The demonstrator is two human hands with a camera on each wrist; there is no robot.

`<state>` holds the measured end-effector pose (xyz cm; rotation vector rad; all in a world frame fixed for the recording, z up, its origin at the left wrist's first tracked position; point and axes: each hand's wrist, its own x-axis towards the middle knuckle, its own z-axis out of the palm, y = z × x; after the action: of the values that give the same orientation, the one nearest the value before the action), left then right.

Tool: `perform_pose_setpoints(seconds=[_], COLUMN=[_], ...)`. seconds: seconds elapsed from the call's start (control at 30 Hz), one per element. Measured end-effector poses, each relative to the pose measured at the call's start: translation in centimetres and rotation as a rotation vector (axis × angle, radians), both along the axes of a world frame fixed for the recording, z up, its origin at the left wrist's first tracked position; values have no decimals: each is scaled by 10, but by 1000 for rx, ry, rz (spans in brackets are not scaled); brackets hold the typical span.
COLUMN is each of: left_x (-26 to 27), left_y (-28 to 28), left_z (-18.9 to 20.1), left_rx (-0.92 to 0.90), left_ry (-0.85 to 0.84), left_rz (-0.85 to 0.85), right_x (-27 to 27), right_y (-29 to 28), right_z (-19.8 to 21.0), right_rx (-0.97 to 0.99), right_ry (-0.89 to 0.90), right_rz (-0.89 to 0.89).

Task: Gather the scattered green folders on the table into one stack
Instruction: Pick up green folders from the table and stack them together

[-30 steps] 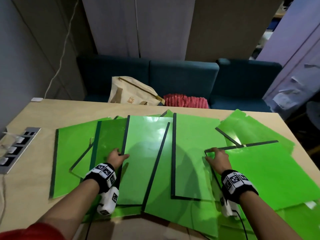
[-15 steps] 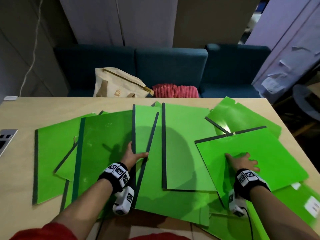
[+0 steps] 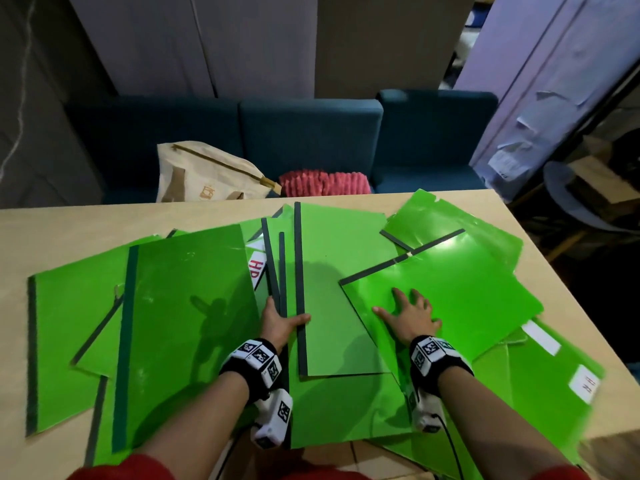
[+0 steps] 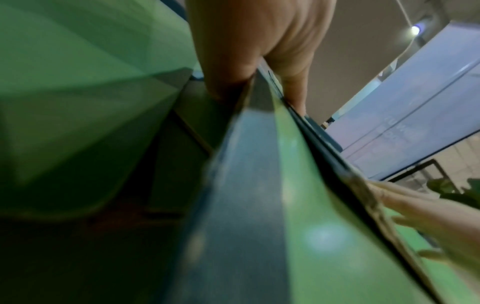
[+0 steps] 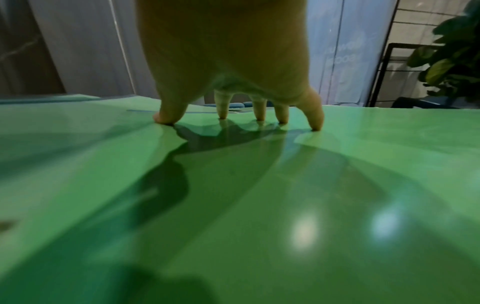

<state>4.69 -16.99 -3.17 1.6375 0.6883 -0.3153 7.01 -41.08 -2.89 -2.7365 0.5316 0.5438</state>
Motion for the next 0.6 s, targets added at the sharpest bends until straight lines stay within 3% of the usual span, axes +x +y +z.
perform_pose_setpoints(seconds=[0.13,0.2,0.6], left_x=[-6,-11,-34], left_y=[17,26,82], left_z=[5,8,9], left_rx=[-11,-7,118], left_ry=[-58,-63,-4], left_rz=[-11,-32,-61], right_x=[-9,-14,-24], right_y=[-52,-73,-33], right_z=[2,2,8], right_rx=[31,73,71], right_ry=[-13,51,122], right_rz=[-643,-802,-386])
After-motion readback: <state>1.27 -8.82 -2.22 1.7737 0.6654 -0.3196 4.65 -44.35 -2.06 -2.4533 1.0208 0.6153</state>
